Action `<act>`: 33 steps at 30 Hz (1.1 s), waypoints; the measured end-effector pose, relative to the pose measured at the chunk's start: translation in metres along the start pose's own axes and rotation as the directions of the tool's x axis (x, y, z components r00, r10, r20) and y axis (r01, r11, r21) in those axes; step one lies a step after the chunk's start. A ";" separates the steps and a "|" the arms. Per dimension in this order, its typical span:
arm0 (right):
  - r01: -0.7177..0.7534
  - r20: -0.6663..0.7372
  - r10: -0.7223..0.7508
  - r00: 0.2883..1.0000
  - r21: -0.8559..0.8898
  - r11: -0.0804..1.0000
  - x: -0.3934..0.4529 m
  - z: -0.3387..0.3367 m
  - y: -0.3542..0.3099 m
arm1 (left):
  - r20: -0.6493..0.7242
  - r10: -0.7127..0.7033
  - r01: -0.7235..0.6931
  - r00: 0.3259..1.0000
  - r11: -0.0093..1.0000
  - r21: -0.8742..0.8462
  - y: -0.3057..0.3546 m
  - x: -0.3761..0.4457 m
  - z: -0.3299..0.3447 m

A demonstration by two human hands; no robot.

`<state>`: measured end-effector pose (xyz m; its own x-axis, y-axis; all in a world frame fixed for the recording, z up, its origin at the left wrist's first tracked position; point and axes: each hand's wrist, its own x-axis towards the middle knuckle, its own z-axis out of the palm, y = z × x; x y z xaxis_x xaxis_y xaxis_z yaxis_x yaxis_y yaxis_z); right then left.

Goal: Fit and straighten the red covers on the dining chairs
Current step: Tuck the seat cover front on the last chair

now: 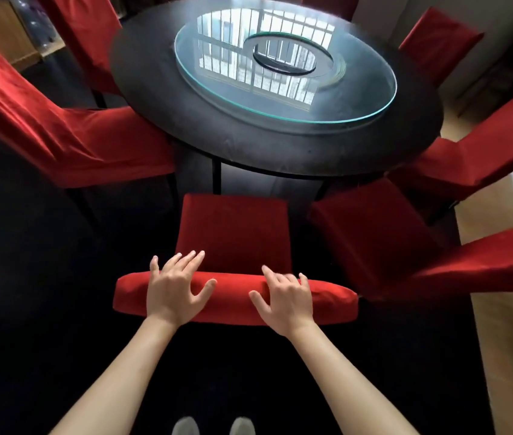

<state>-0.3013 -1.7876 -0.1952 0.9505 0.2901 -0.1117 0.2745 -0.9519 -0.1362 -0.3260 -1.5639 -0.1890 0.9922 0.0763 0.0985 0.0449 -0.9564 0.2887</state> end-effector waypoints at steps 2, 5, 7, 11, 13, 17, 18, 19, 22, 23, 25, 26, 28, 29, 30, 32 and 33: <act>-0.068 -0.028 0.067 0.997 -0.040 0.997 -0.001 0.001 -0.005 | 0.016 -0.022 0.022 1.000 1.000 -0.005 0.000 -0.003 -0.001; -0.062 -0.164 0.057 0.985 -0.026 0.998 -0.001 0.003 -0.011 | 0.045 -0.069 0.069 0.997 0.997 -0.018 0.001 -0.002 -0.008; -0.057 -0.224 0.049 0.973 -0.027 0.998 -0.001 0.002 -0.013 | 0.054 -0.077 0.079 0.996 0.996 -0.033 0.002 -0.002 -0.010; -0.061 -0.323 0.043 0.945 -0.045 0.997 -0.001 0.001 -0.018 | -0.010 -0.048 0.048 0.999 0.998 -0.036 -0.003 0.000 -0.011; -0.062 -0.363 0.038 0.931 -0.055 0.997 0.001 0.002 -0.021 | -0.014 -0.044 0.043 0.999 0.998 -0.035 -0.006 0.001 -0.011; -0.092 -0.367 0.062 0.928 -0.063 0.994 0.002 0.004 -0.035 | -0.045 -0.025 0.024 0.999 0.999 -0.022 -0.019 0.004 -0.013; -0.106 -0.338 0.078 0.938 -0.066 0.992 0.003 0.004 -0.039 | -0.041 -0.014 0.013 0.999 1.000 -0.024 -0.023 0.006 -0.014; -0.114 -0.316 0.085 0.945 -0.074 0.991 0.004 0.006 -0.043 | -0.036 -0.002 0.001 0.999 1.000 -0.024 -0.028 0.008 -0.015; -0.137 -0.291 0.107 0.951 -0.085 0.987 0.008 0.006 -0.059 | -0.022 0.018 -0.018 1.000 1.000 -0.019 -0.045 0.015 -0.019; -0.150 -0.289 0.120 0.950 -0.081 0.985 0.011 0.006 -0.067 | -0.022 0.019 -0.019 1.000 1.000 -0.018 -0.052 0.019 -0.020; -0.175 -0.292 0.148 0.945 -0.068 0.982 0.018 0.006 -0.084 | -0.024 0.029 -0.029 0.999 0.999 -0.016 -0.068 0.028 -0.024; -0.186 -0.297 0.160 0.941 -0.059 0.981 0.020 0.007 -0.092 | -0.024 0.041 -0.042 0.999 0.999 -0.016 -0.076 0.032 -0.026; -0.205 -0.329 0.178 0.927 -0.048 0.978 0.025 0.009 -0.106 | -0.023 0.068 -0.068 0.997 0.998 -0.013 -0.089 0.039 -0.029; -0.219 -0.343 0.192 0.920 -0.041 0.975 0.026 0.010 -0.112 | -0.014 0.079 -0.080 0.997 0.997 -0.013 -0.094 0.041 -0.031; -0.231 -0.346 0.206 0.915 -0.031 0.973 0.027 0.010 -0.117 | -0.002 0.089 -0.089 0.996 0.996 -0.016 -0.097 0.043 -0.032; -0.249 -0.362 0.225 0.905 -0.021 0.968 0.027 0.010 -0.125 | -0.001 0.104 -0.104 0.995 0.994 -0.020 -0.104 0.045 -0.035; -0.259 -0.370 0.234 0.899 -0.018 0.966 0.027 0.010 -0.128 | -0.004 0.113 -0.113 0.994 0.993 -0.021 -0.107 0.045 -0.036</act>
<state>-0.3120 -1.6565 -0.1907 0.9728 0.0013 0.2316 0.0215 -0.9962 -0.0847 -0.2901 -1.4483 -0.1808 0.9905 -0.0308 0.1338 -0.0696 -0.9528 0.2955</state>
